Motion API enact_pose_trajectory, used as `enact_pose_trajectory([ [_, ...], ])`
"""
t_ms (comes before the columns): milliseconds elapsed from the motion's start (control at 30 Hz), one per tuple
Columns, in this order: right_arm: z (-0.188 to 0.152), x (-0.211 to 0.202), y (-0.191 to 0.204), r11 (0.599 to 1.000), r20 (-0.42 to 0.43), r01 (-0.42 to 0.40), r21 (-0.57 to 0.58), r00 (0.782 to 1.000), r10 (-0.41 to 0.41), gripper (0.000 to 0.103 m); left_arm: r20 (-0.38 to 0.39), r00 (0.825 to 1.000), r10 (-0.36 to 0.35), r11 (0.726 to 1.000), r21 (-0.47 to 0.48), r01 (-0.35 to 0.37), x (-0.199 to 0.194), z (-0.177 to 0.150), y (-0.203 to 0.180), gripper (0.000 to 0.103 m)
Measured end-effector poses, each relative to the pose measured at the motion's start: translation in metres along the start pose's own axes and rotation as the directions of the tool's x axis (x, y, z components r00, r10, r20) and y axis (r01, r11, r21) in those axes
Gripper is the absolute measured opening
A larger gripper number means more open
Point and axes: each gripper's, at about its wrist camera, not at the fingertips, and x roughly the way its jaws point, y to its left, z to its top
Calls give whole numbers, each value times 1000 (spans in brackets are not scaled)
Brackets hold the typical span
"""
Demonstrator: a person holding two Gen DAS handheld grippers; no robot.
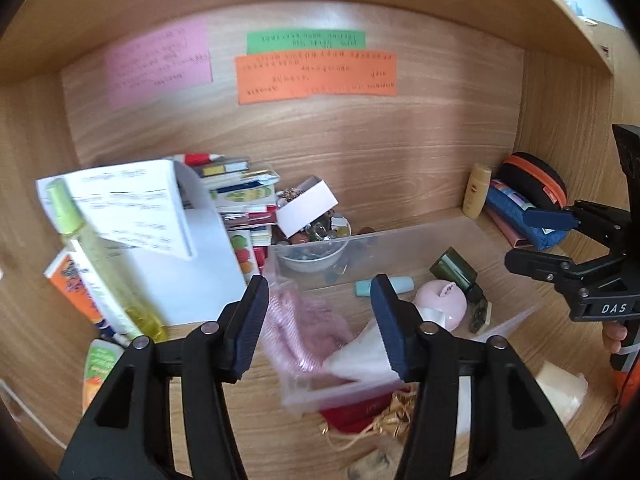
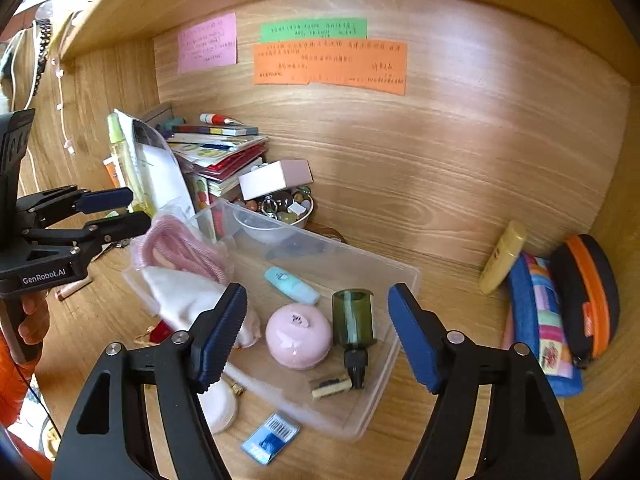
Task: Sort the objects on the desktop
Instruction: 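Move left tool to the small brown tile while right tool approaches cream tub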
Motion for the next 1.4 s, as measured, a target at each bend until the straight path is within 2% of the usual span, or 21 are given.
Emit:
enact_pose_trajectory([
  [67, -4, -10, 5, 1000, 4, 4, 0, 1000, -4, 71, 9, 1000, 6, 1000, 4, -6, -11, -4, 0, 54],
  [133, -7, -18, 10, 1000, 9, 11, -3, 1000, -11, 74, 22, 1000, 10, 1000, 10, -10, -21, -7, -2, 59],
  [267, -15, -37, 19, 999, 33, 31, -10, 999, -30, 82, 42, 999, 11, 1000, 9, -11, -39, -15, -4, 60],
  [567, -44, -70, 35, 998, 56, 58, -28, 997, -56, 84, 12, 1000, 1, 1000, -18, -1, -60, -40, -3, 62],
  [833, -80, -69, 40, 998, 9, 55, 14, 998, -56, 85, -68, 997, -24, 999, -30, 22, -51, -71, -1, 62],
  [900, -91, -65, 43, 996, -11, 85, 17, 996, -84, 85, -96, 995, -25, 999, -49, 21, -44, -80, -1, 62],
  [1000, -105, -58, 53, 993, -42, 118, -19, 992, -118, 85, -168, 984, -62, 995, -87, 48, -28, -97, 0, 62],
  [1200, -120, -41, 66, 995, -102, 88, -52, 990, -93, 85, -281, 958, -65, 991, -129, 29, 1, -123, -3, 62],
  [1333, -126, -31, 66, 997, -137, 68, -40, 988, -73, 85, -307, 948, -85, 991, -126, 48, 6, -127, -12, 62],
  [1400, -130, -29, 64, 996, -143, 80, -32, 986, -84, 85, -306, 949, -79, 993, -111, 47, 6, -126, -17, 62],
])
